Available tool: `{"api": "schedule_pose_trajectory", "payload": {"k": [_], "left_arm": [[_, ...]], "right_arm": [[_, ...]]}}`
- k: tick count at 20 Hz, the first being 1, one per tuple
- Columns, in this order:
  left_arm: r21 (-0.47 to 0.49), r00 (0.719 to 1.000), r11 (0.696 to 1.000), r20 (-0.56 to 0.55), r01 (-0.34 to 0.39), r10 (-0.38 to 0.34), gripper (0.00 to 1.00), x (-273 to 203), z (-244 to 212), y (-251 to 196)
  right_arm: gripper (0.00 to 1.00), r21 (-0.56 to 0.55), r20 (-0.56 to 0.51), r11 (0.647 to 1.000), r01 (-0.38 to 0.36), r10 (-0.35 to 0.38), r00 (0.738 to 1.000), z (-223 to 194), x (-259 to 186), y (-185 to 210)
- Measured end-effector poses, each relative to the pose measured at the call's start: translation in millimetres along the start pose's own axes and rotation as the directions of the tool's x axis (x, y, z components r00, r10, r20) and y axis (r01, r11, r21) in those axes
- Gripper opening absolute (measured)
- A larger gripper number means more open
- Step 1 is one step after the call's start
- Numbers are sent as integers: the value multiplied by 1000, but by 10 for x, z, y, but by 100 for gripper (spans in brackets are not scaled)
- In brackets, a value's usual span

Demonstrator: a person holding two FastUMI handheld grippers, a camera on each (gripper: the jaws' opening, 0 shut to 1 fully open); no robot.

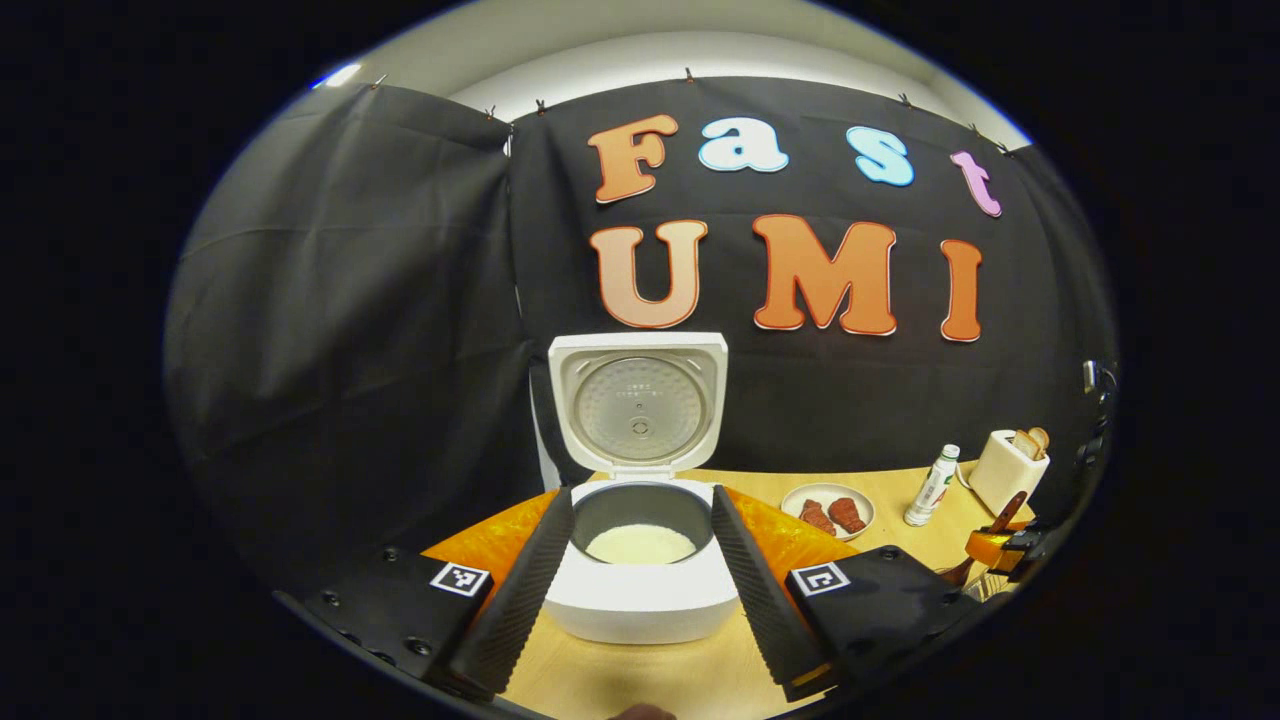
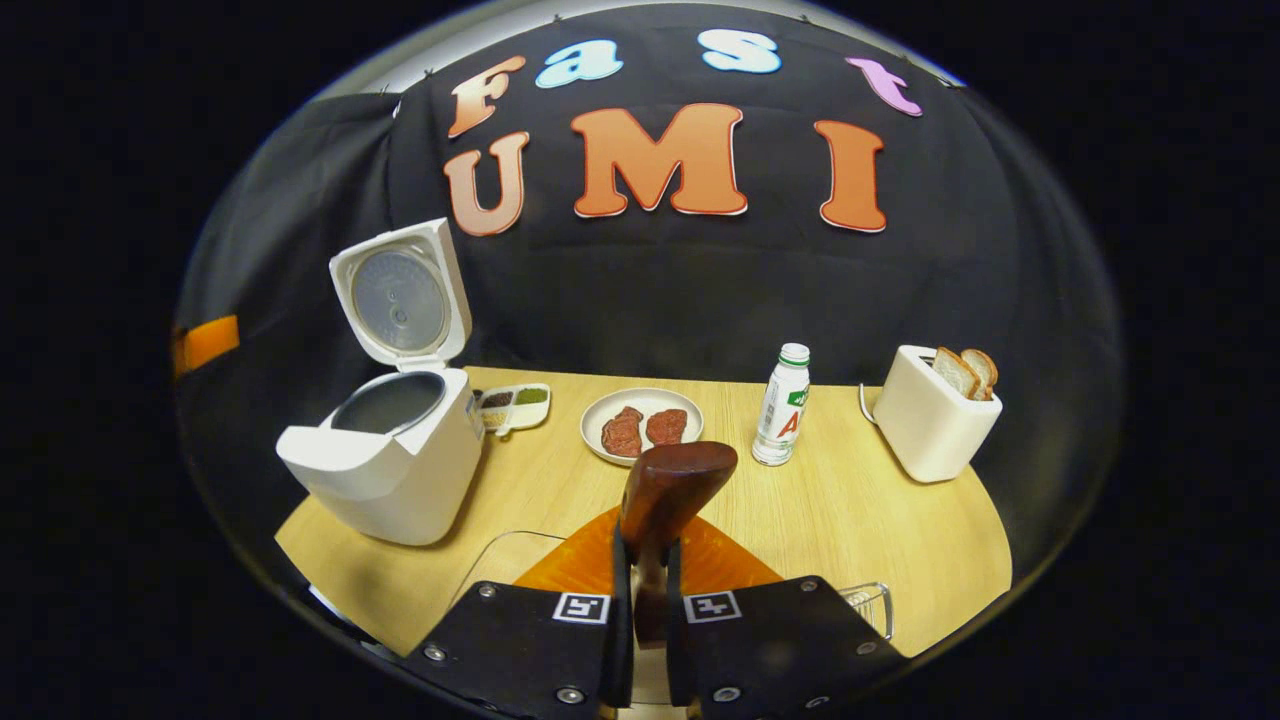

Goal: Close the left gripper, press the button to open the rice cooker; take a wooden spoon from the chopstick holder with the right hand, scoop a spoonful of rice and pour it into the rice cooker, then put the wooden spoon back into the chopstick holder.

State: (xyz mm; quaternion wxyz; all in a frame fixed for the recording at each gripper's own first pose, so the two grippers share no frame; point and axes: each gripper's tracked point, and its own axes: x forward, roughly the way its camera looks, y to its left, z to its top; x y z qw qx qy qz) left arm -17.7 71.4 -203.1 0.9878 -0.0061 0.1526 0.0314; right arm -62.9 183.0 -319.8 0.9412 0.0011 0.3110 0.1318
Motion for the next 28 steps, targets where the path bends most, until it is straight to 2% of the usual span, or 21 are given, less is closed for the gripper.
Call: {"api": "schedule_pose_trajectory", "payload": {"k": [7, 8, 9, 12, 17, 18, 20, 23, 24, 25, 28], "left_arm": [[-4, 999, 999, -16, -38, 38, 94, -39, -61, 138], [6, 999, 999, -13, -41, 41, 94, -33, -47, 147], [13, 999, 999, -11, -44, 44, 94, -45, -32, 161], [11, 999, 999, -20, -44, 44, 94, -47, -83, 184], [8, 998, 998, -43, -55, 55, 94, -49, -170, 249], [8, 997, 998, -48, -55, 56, 94, -46, -189, 268], [4, 996, 998, -63, -56, 57, 94, -15, -239, 291], [-3, 995, 998, -75, -61, 61, 94, 20, -280, 344], [-4, 995, 998, -74, -64, 64, 94, 28, -283, 371], [-4, 995, 998, -73, -66, 66, 94, 25, -283, 399], [-7, 994, 997, -81, -76, 75, 94, 57, -316, 467]], "right_arm": [[13, -116, -46, 993, 34, -40, 998, -381, 196, -46], [17, -129, -24, 991, 33, -37, 999, -379, 206, -27], [13, -157, -4, 987, 39, -40, 999, -360, 232, -18], [13, -234, 12, 972, 26, -24, 1000, -417, 223, 106], [13, -268, -14, 963, 10, -15, 1000, -626, 171, 293], [17, -263, -13, 965, 15, -19, 1000, -631, 169, 315], [13, -239, -27, 971, 13, -20, 999, -652, 171, 374], [13, -174, -60, 984, -29, 19, 998, -677, 191, 550], [17, -154, -72, 987, -45, 35, 997, -679, 214, 616], [13, -125, -82, 990, -60, 50, 995, -691, 203, 669], [13, -10, -119, 994, -108, 106, 987, -710, 199, 840]]}}
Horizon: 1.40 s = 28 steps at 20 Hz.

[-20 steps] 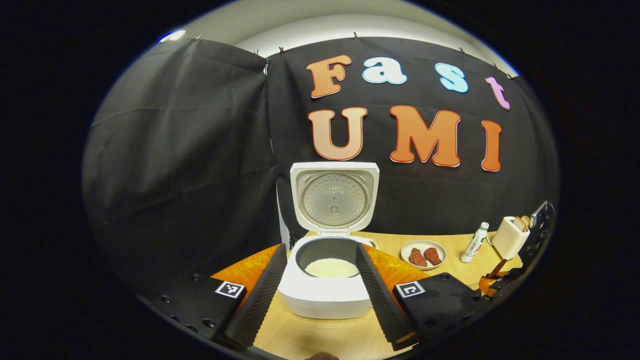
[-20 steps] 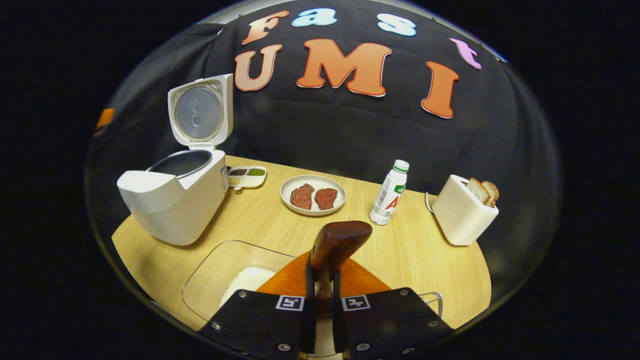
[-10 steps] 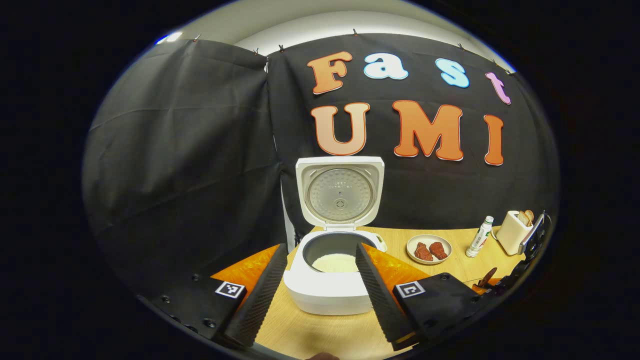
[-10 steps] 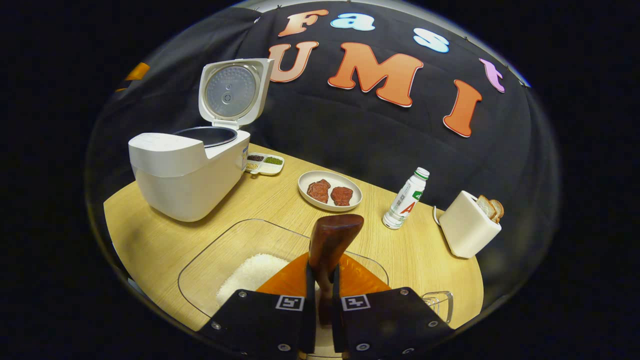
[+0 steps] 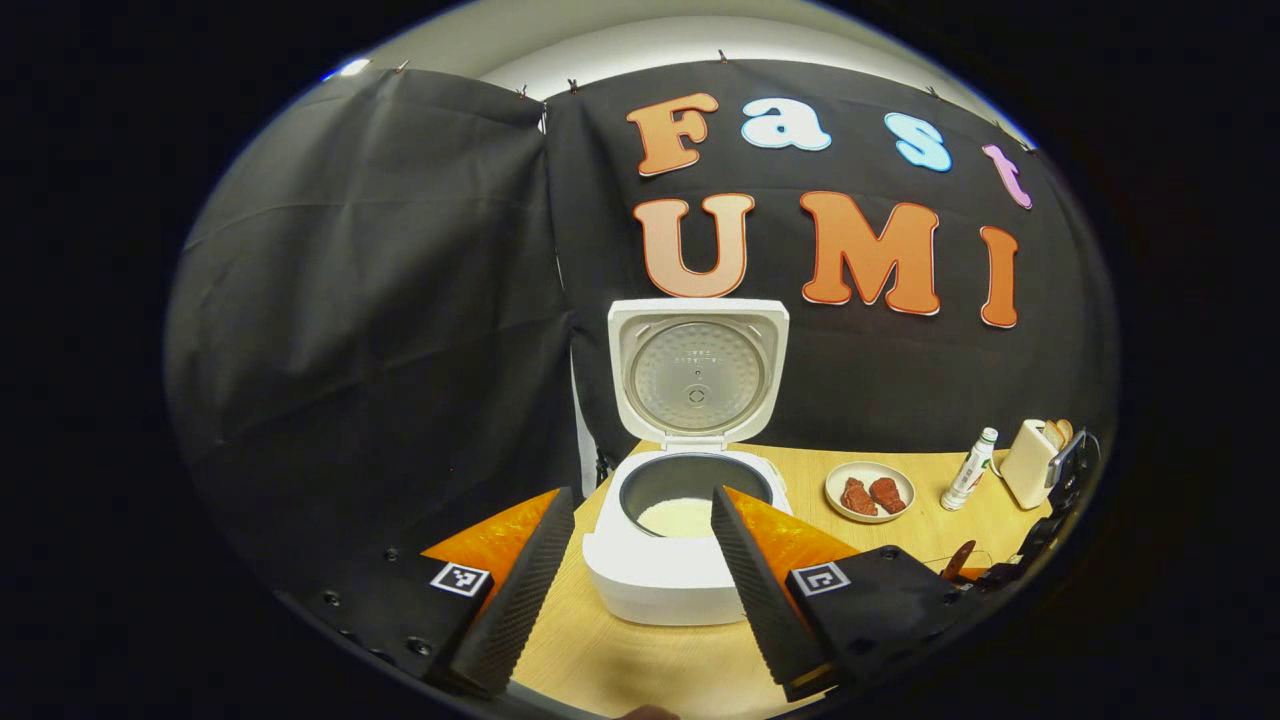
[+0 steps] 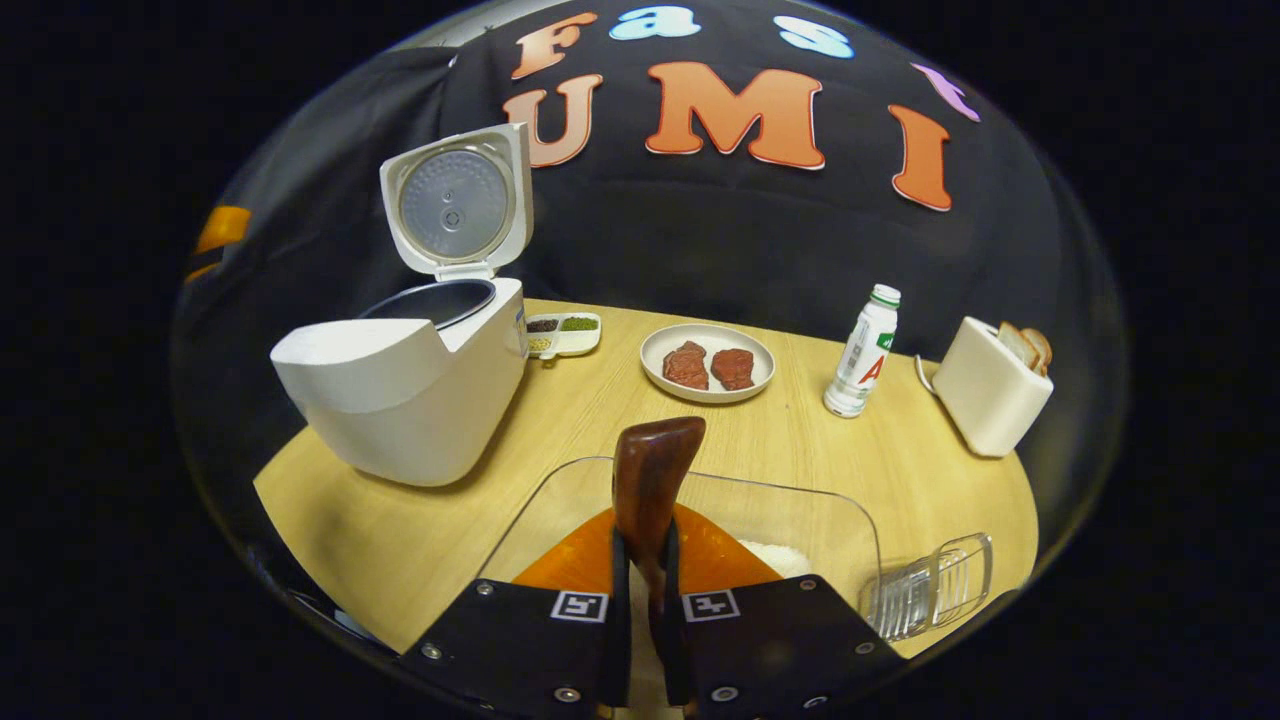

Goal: Close the left gripper, press the button to open the rice cooker; take a wooden spoon from the chopstick holder with the right hand, scoop a spoonful of rice and pour it into the rice cooker, then put the wooden spoon back into the chopstick holder.

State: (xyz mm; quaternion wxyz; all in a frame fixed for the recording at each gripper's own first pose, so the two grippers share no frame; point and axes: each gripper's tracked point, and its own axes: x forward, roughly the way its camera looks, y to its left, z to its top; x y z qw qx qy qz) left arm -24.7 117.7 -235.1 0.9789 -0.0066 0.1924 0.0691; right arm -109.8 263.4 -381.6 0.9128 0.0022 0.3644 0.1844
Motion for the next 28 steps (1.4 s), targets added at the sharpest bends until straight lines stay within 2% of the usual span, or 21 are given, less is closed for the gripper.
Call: {"api": "schedule_pose_trajectory", "payload": {"k": [3, 6, 9, 15, 18, 21, 24, 28], "left_arm": [[-3, 1000, 1000, -11, -4, 4, 94, 24, -41, 33], [-1, 1000, 1000, -18, 1, -1, 94, 55, -68, 44], [11, 1000, 1000, -22, 11, -11, 94, 75, -70, 25], [37, 999, 998, -26, 43, -42, 94, 144, -78, -47], [41, 998, 998, -28, 55, -54, 94, 169, -80, -61], [42, 997, 997, -32, 66, -64, 94, 192, -84, -102], [53, 997, 996, -26, 78, -76, 94, 196, -63, -157], [67, 996, 993, -21, 94, -92, 94, 216, -24, -227]], "right_arm": [[13, 74, -22, 997, -12, 14, 1000, -8, 2, 20], [13, 224, -50, 974, -22, 34, 998, 7, 7, -22], [13, 373, -58, 927, -36, 62, 996, 13, 45, -44], [13, 547, -48, 834, -69, 114, 992, 27, 95, -35], [13, 633, -18, 767, -109, 155, 988, 60, 60, -49], [13, 678, 10, 721, -140, 181, 983, 81, 54, -94], [13, 732, 43, 662, -161, 191, 981, 110, 14, -219], [13, 786, 109, 588, -191, 171, 979, 200, -47, -491]]}}
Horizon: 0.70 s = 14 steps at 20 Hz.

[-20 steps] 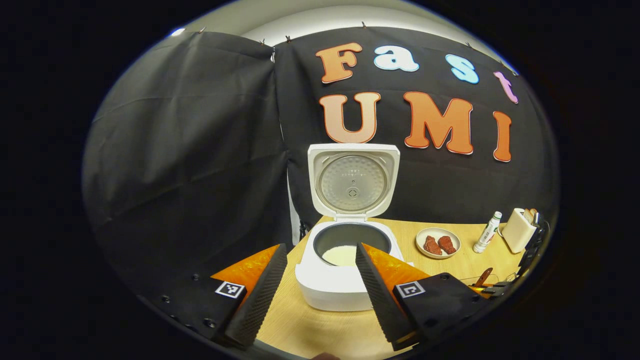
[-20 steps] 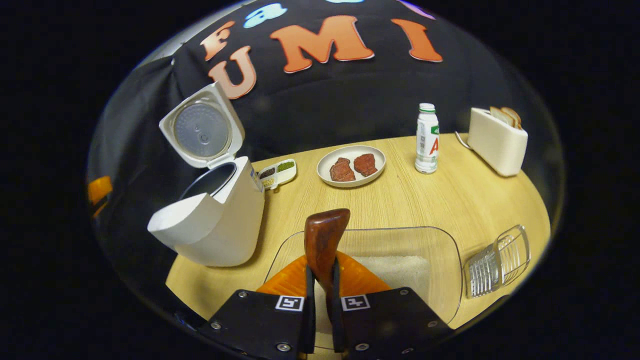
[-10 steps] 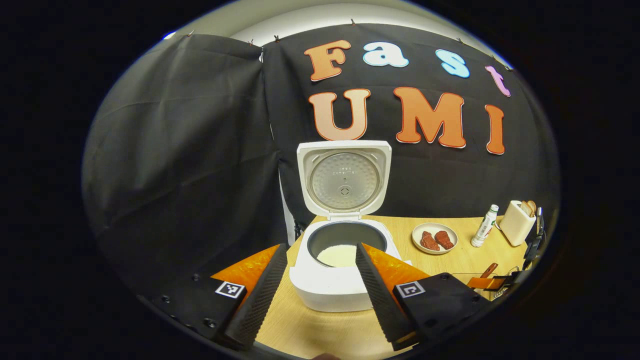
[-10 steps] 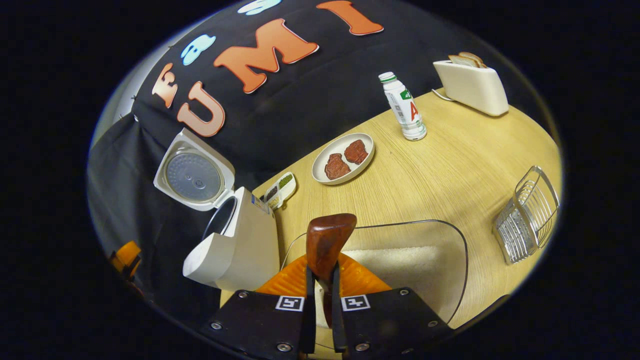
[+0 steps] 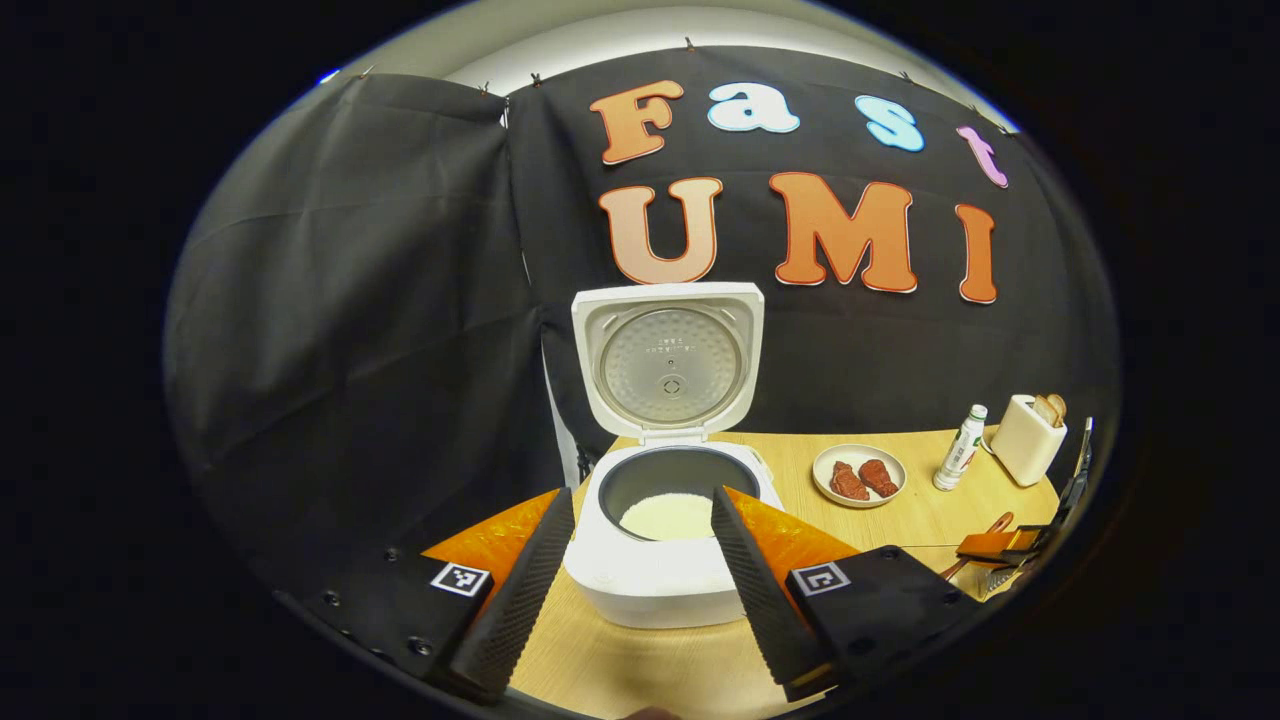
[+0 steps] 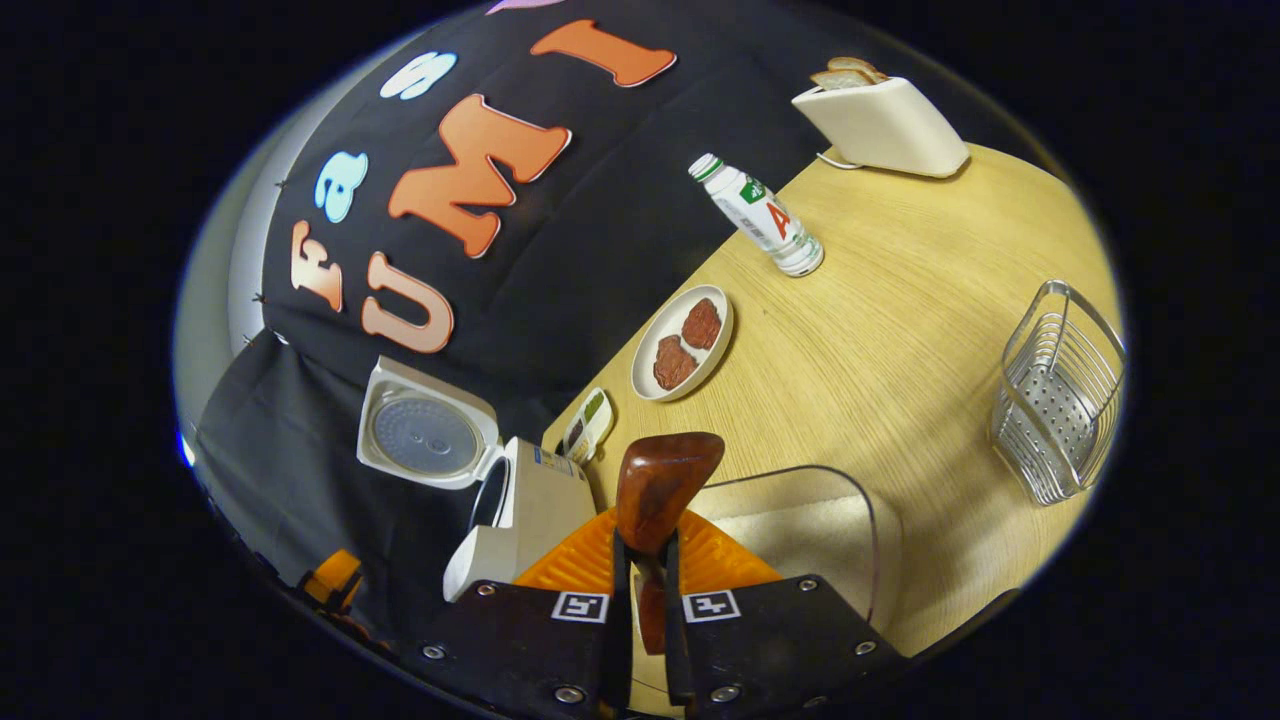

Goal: Close the left gripper, press the button to open the rice cooker; take a wooden spoon from the chopstick holder with the right hand, scoop a spoonful of rice and pour it into the rice cooker, then put the wooden spoon back into the chopstick holder.

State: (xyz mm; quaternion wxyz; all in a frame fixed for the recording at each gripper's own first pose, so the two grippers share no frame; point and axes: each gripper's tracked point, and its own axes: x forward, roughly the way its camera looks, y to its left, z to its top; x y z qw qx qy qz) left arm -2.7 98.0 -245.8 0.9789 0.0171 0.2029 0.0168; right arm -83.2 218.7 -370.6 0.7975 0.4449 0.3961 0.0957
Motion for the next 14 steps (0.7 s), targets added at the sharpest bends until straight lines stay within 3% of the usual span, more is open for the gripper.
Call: {"api": "schedule_pose_trajectory", "payload": {"k": [4, 8, 11, 14], "left_arm": [[5, 1000, 1000, 12, 9, -9, 94, 17, 54, -66], [5, 1000, 1000, 17, 13, -13, 94, 30, 85, -118], [-2, 1000, 1000, 24, 9, -9, 94, 25, 116, -133], [-17, 1000, 1000, 30, 3, -2, 94, 3, 124, -125]], "right_arm": [[13, 120, 58, 992, -42, 35, 998, 301, -93, -72], [13, 260, 114, 960, -103, 75, 991, 532, -169, -63], [12, 357, 158, 921, -159, 108, 982, 706, -240, 12], [13, 458, 204, 857, -238, 159, 966, 886, -317, 197]]}}
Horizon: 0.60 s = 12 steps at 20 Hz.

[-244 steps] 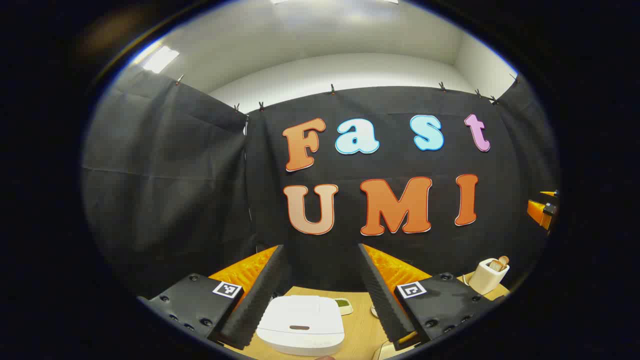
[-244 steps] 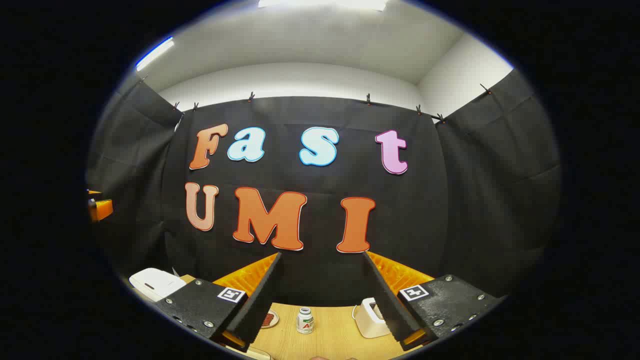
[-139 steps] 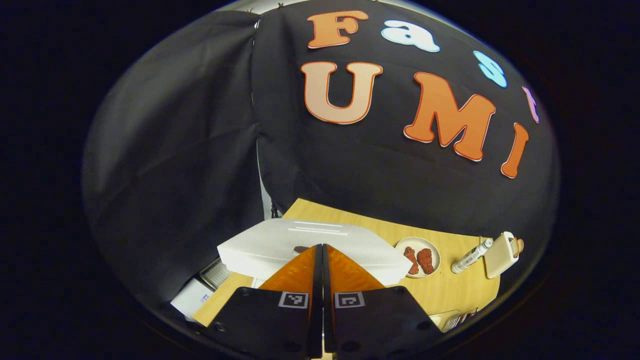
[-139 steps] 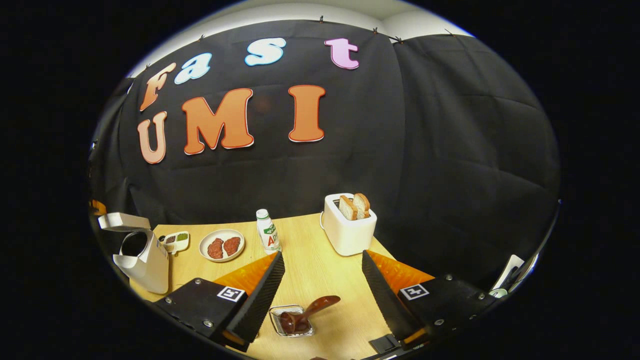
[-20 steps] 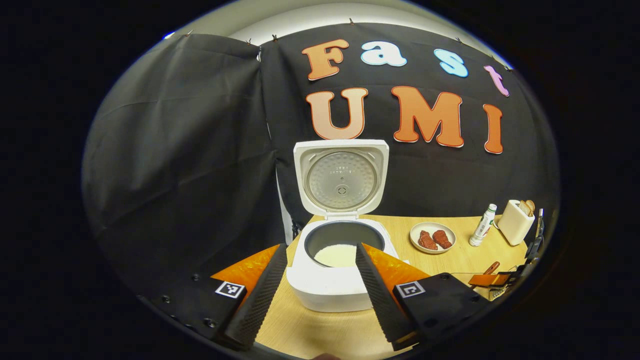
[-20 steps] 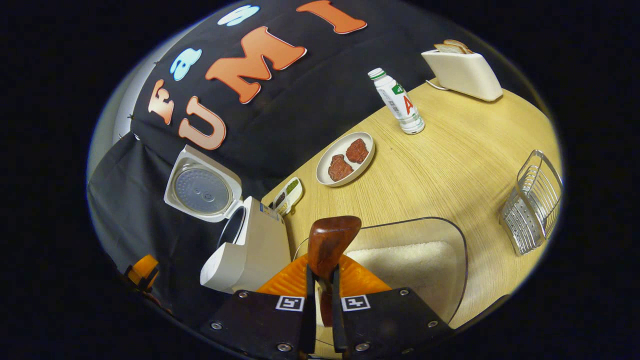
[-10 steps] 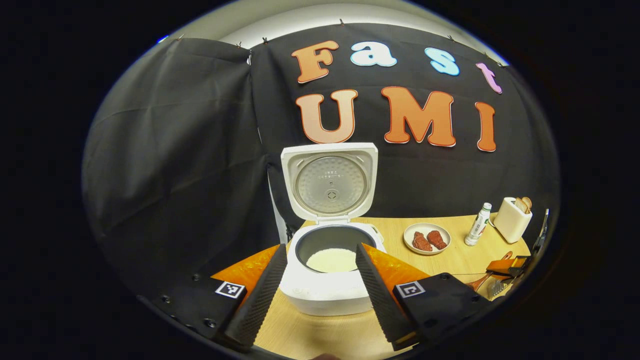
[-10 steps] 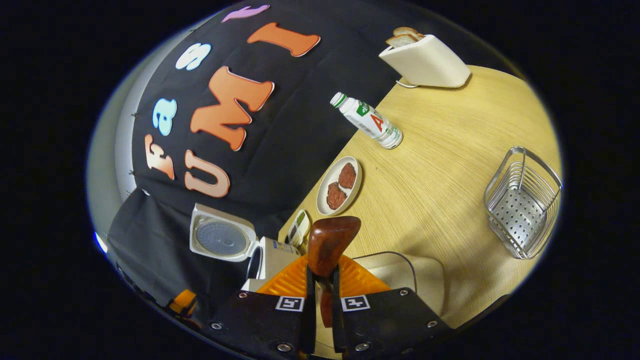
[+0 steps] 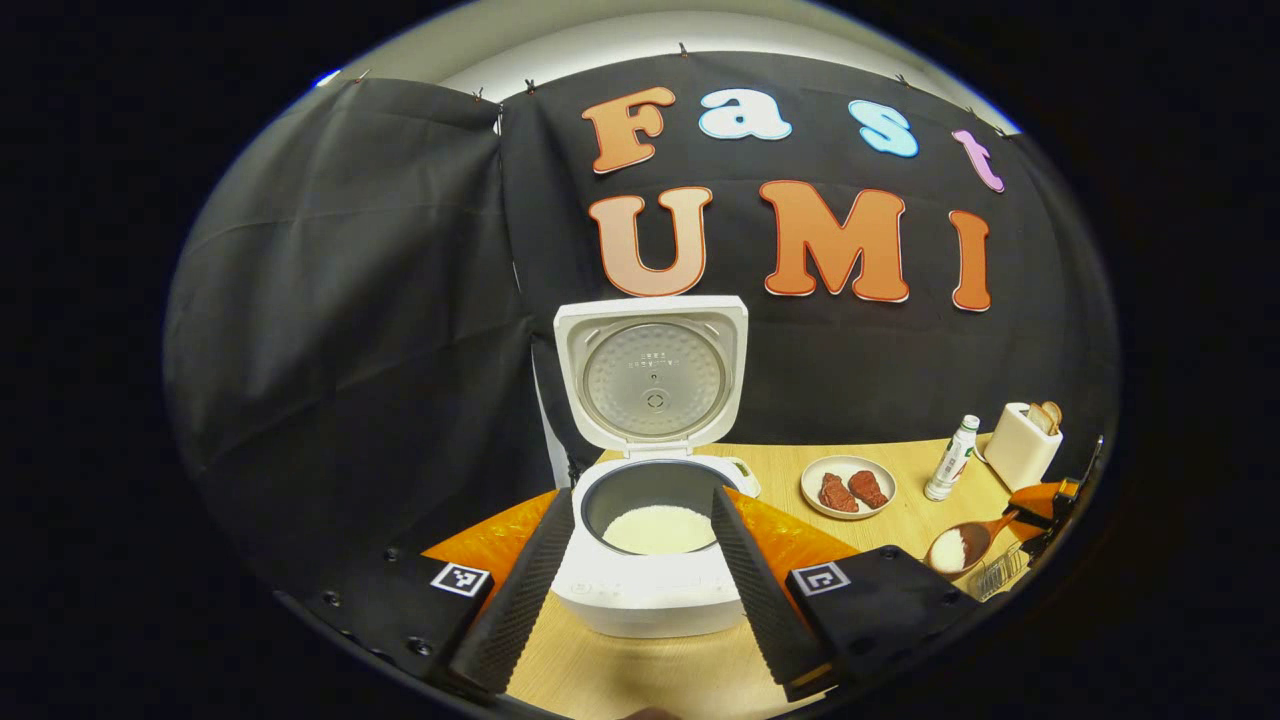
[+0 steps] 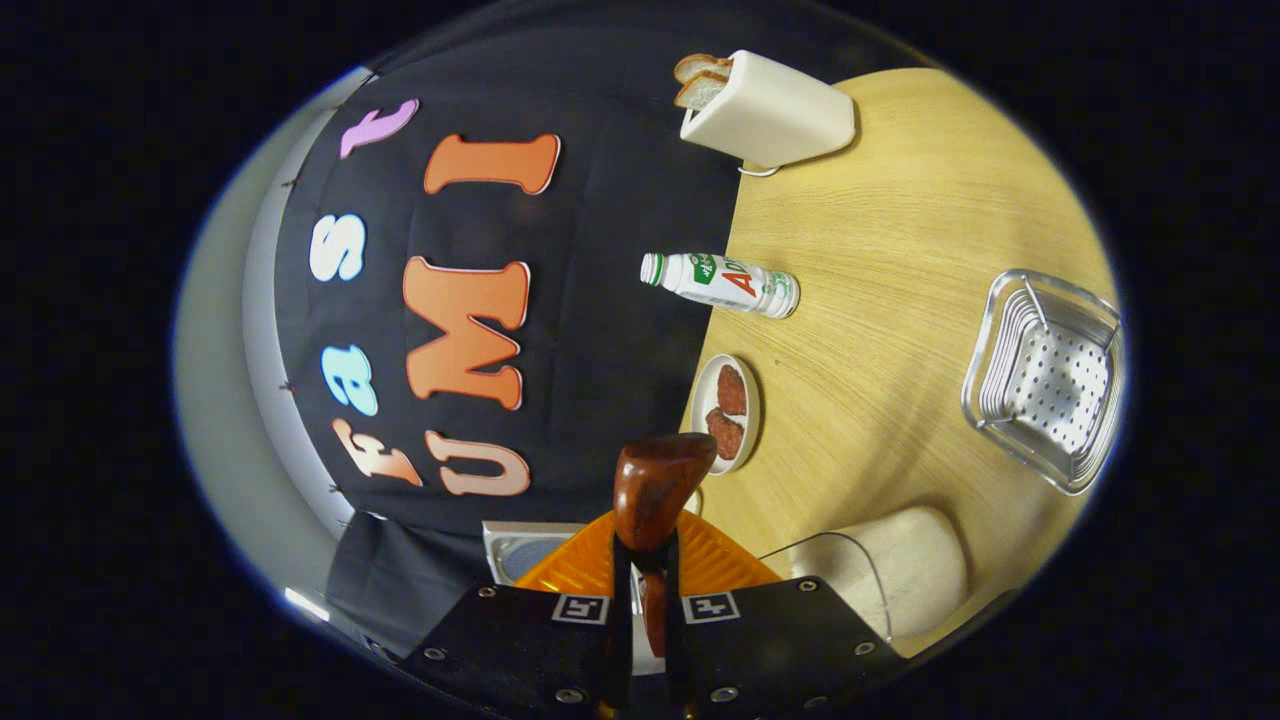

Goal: Close the left gripper, press the button to open the rice cooker; take a wooden spoon from the chopstick holder with the right hand, scoop a spoonful of rice and pour it into the rice cooker, then put the wooden spoon back into the chopstick holder.

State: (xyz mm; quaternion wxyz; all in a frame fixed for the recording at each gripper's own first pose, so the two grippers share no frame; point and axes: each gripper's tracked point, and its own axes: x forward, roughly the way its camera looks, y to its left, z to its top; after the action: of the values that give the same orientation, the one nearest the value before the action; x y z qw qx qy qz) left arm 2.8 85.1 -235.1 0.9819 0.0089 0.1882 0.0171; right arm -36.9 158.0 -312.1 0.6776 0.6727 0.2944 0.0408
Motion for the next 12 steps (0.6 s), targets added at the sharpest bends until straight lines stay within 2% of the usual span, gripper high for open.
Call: {"api": "schedule_pose_trajectory", "payload": {"k": [5, 10, 12], "left_arm": [[-23, 1000, 999, 14, -26, 26, 94, -68, 20, 108], [-63, 997, 995, 14, -74, 75, 94, -120, -6, 376], [-69, 994, 992, 23, -101, 103, 94, -157, -3, 515]], "right_arm": [[12, 82, -17, 994, -77, 78, 997, -97, 172, 532], [12, 132, -86, 983, -125, 137, 987, -478, 542, 1050], [13, 126, -122, 984, -124, 139, 983, -687, 727, 1181]]}}
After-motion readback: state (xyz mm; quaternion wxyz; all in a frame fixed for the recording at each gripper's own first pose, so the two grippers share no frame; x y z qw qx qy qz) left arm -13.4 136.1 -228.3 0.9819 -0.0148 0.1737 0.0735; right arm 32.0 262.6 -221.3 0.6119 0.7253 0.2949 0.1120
